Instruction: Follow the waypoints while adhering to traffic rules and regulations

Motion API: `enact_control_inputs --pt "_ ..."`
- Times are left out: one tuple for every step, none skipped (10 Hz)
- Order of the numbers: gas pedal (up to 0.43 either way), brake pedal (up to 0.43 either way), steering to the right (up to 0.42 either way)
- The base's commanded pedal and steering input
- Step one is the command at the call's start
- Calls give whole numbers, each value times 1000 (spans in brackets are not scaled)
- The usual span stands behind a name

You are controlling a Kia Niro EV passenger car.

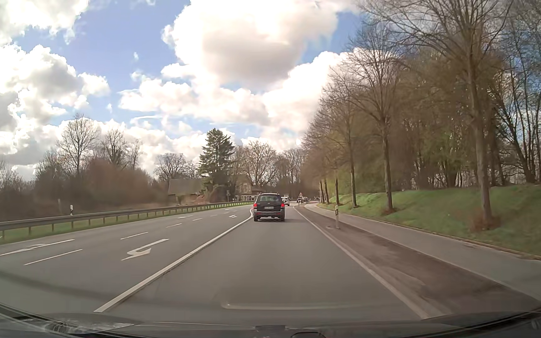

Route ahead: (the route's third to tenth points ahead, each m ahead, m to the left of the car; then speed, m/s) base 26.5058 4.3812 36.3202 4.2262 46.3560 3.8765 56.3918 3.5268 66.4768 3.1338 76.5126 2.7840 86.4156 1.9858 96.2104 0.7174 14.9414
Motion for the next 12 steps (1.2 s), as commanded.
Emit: enact_control_inputs --pt "189 0 0" --pt "189 0 0" --pt "197 0 0" --pt "209 0 0" --pt "260 0 0" --pt "268 0 0" --pt "287 0 0" --pt "287 0 0" --pt "287 0 0" --pt "287 0 0" --pt "287 0 0" --pt "287 0 0"
